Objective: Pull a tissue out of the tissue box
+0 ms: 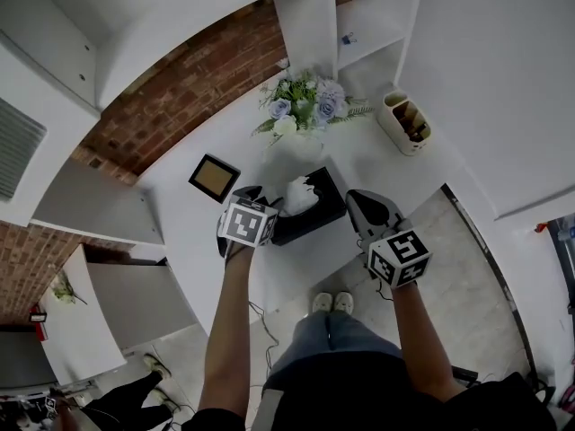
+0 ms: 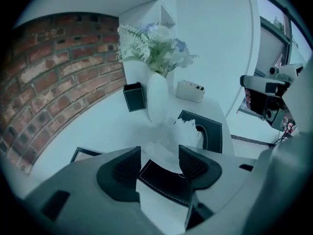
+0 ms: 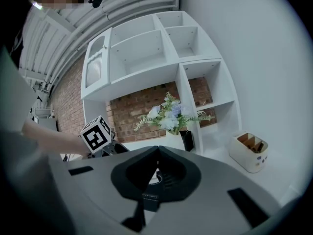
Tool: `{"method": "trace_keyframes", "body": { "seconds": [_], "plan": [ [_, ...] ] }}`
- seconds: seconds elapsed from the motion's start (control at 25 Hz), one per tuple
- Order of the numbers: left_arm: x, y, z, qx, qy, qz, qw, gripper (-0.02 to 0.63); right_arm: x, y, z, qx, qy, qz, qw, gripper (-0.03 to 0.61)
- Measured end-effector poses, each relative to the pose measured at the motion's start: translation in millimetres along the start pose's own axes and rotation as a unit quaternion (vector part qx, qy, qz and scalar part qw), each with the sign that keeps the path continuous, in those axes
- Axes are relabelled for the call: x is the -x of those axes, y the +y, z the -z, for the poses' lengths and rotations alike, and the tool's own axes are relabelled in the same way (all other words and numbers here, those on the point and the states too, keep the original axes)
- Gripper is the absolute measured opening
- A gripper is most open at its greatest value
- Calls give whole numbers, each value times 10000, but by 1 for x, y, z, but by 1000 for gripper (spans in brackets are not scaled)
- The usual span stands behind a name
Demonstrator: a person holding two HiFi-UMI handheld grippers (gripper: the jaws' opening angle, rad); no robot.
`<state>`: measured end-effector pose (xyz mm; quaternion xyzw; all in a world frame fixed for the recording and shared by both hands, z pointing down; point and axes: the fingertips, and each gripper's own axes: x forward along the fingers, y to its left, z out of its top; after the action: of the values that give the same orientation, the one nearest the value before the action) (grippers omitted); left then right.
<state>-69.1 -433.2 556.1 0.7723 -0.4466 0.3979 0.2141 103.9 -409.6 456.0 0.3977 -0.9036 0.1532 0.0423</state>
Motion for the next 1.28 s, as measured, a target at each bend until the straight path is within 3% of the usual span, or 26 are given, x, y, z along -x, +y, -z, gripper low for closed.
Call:
{"method": "trace_keyframes", "body": {
  "seconds": [0.16, 0.32, 0.48, 0.56, 0.84, 1.28],
  "plan": [
    [-9, 1, 4, 102, 215, 98, 9997, 218, -2, -3, 0, -55, -1, -6, 10000, -2],
    [-11, -2, 2, 18, 173, 24, 9998, 203, -1, -8, 1, -92, 0, 30, 10000, -2],
    [-9, -5, 2, -148, 40, -81, 9998, 59, -1, -9, 4, -100, 28, 47, 9999, -2],
    [-10, -9, 4, -218, 35, -32, 9998, 18, -1, -8, 6, -99, 57, 47, 9999, -2],
    [-7, -12, 2, -255, -80, -29, 9996, 12, 0, -6, 7, -101, 84, 83, 9999, -2],
    [31, -7, -35, -517, -914, -446, 9935, 12, 6, -2, 5, -102, 44, 115, 9999, -2]
  ]
}}
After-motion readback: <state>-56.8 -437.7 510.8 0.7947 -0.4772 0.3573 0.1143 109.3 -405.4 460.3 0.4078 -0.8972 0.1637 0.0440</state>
